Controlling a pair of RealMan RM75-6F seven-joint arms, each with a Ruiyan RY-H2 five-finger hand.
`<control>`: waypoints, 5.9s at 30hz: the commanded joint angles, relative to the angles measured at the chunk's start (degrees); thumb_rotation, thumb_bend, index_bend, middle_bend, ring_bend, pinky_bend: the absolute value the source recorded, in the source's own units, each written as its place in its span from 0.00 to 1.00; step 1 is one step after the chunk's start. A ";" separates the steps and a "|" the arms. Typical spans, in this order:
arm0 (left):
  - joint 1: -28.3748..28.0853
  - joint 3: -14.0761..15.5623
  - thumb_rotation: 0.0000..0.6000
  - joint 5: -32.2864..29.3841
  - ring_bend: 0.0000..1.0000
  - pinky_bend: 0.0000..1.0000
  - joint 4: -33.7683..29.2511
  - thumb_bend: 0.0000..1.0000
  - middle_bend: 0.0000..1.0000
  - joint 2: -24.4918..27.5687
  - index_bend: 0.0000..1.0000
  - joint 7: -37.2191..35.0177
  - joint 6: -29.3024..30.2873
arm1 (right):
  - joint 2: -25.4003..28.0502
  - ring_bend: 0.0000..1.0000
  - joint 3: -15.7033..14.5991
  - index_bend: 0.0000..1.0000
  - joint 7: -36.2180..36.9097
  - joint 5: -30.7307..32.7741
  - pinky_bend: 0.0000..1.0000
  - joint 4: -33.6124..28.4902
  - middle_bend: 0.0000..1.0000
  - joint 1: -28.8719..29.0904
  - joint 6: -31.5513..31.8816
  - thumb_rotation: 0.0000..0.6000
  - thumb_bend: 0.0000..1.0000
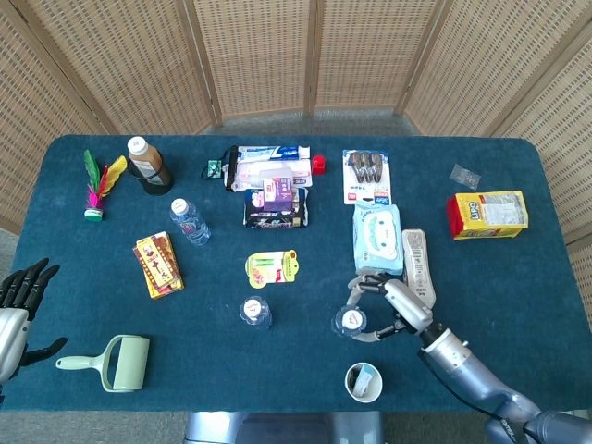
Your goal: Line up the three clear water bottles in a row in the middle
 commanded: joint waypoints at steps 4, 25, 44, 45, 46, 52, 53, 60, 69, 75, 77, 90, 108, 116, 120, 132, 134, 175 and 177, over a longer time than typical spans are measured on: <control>-0.22 0.11 1.00 -0.29 0.00 0.01 -0.03 0.11 0.00 0.06 0.00 -0.18 -0.57 | -2.33 0.30 2.38 0.57 -5.91 2.03 0.15 -3.07 0.62 2.39 -3.23 1.00 0.23; -1.16 0.75 1.00 -0.10 0.00 0.01 0.91 0.11 0.00 0.71 0.00 -2.03 -2.50 | -7.95 0.30 6.93 0.57 -13.52 10.12 0.15 -4.17 0.61 7.11 -11.73 1.00 0.25; -1.02 1.22 1.00 0.40 0.00 0.01 0.59 0.11 0.00 0.36 0.00 -1.10 -2.25 | -5.03 0.27 4.98 0.44 -6.74 8.67 0.15 -4.04 0.46 8.10 -13.43 1.00 0.24; -1.03 1.23 1.00 0.39 0.00 0.01 0.56 0.11 0.00 0.35 0.00 -1.08 -2.26 | -4.96 0.27 4.89 0.43 -6.52 8.41 0.15 -3.99 0.46 8.17 -13.31 1.00 0.24; -1.04 1.23 1.00 0.40 0.00 0.01 0.54 0.11 0.00 0.34 0.00 -1.05 -2.25 | -4.93 0.27 4.81 0.43 -6.40 8.25 0.15 -3.91 0.45 8.25 -13.25 1.00 0.24; -0.98 1.29 1.00 0.54 0.00 0.01 0.59 0.11 0.00 0.36 0.00 -1.26 -2.08 | -5.30 0.27 4.72 0.41 -6.72 8.14 0.15 -3.40 0.43 8.28 -12.65 1.00 0.24; -0.97 1.26 1.00 0.48 0.00 0.01 0.61 0.11 0.00 0.38 0.00 -1.35 -2.02 | -5.38 0.27 4.74 0.40 -6.95 8.20 0.15 -3.31 0.43 8.23 -12.49 1.00 0.24; -0.98 1.32 1.00 0.65 0.00 0.01 0.69 0.11 0.00 0.47 0.00 -1.68 -1.94 | -4.70 0.25 4.42 0.36 -7.55 8.22 0.14 -3.76 0.39 8.06 -12.07 1.00 0.24; -1.05 1.38 1.00 0.77 0.00 0.01 0.65 0.11 0.00 0.50 0.00 -1.82 -2.00 | -1.24 0.19 2.29 0.29 -8.07 5.86 0.11 -6.26 0.28 7.21 -10.38 1.00 0.24; -0.78 1.40 1.00 0.95 0.00 0.01 0.73 0.11 0.00 0.64 0.00 -2.27 -1.38 | 3.86 0.16 -0.33 0.25 -8.77 3.69 0.11 -9.04 0.23 5.97 -8.89 1.00 0.24; -0.76 1.38 1.00 0.92 0.00 0.01 0.76 0.11 0.00 0.67 0.00 -2.51 -1.32 | 5.80 0.15 -1.33 0.24 -9.26 2.83 0.11 -9.82 0.21 5.40 -8.13 1.00 0.24; -1.92 -0.82 1.00 -2.08 0.00 0.01 2.74 0.11 0.00 1.22 0.00 -8.02 -1.90 | 19.92 0.15 -6.18 0.24 -14.67 1.61 0.16 -12.61 0.21 -3.06 2.16 1.00 0.24; -13.56 -8.18 1.00 -5.69 0.00 0.01 24.04 0.03 0.00 -5.75 0.00 -34.84 -14.08 | 22.70 0.14 -7.29 0.24 -24.96 4.99 0.12 -9.47 0.20 -21.16 20.99 1.00 0.23; -18.68 -10.72 1.00 -9.11 0.00 0.01 36.86 0.00 0.00 -16.33 0.00 -35.66 -18.56 | 21.06 0.13 -6.02 0.25 -25.02 5.21 0.10 -6.67 0.20 -23.45 22.03 1.00 0.23; -21.96 -10.91 1.00 -9.17 0.00 0.01 40.94 0.00 0.00 -19.92 0.00 -36.88 -22.51 | 21.18 0.13 -5.22 0.25 -24.44 4.86 0.09 -6.41 0.20 -24.06 22.83 1.00 0.23; -28.88 -12.80 1.00 -11.95 0.00 0.01 45.42 0.00 0.00 -28.21 0.00 -40.57 -30.83 | 21.37 0.13 -4.94 0.26 -22.88 1.94 0.09 -6.27 0.20 -23.95 21.55 1.00 0.23; -29.81 -13.27 1.00 -12.95 0.00 0.01 46.02 0.00 0.00 -29.27 0.00 -41.54 -32.49 | 21.36 0.13 -4.84 0.26 -23.15 1.66 0.09 -6.28 0.21 -24.02 21.37 1.00 0.23; -40.66 -14.78 1.00 -13.22 0.29 0.44 66.91 0.27 0.41 -47.09 0.33 -43.86 -35.96 | 20.85 0.13 -2.10 0.26 -24.00 0.98 0.09 -7.34 0.22 -24.25 19.04 1.00 0.23; -40.81 -15.00 1.00 -13.49 0.30 0.44 67.32 0.28 0.42 -47.49 0.34 -43.76 -35.89 | 20.84 0.13 -2.04 0.26 -24.01 0.83 0.09 -7.39 0.22 -24.29 19.17 1.00 0.23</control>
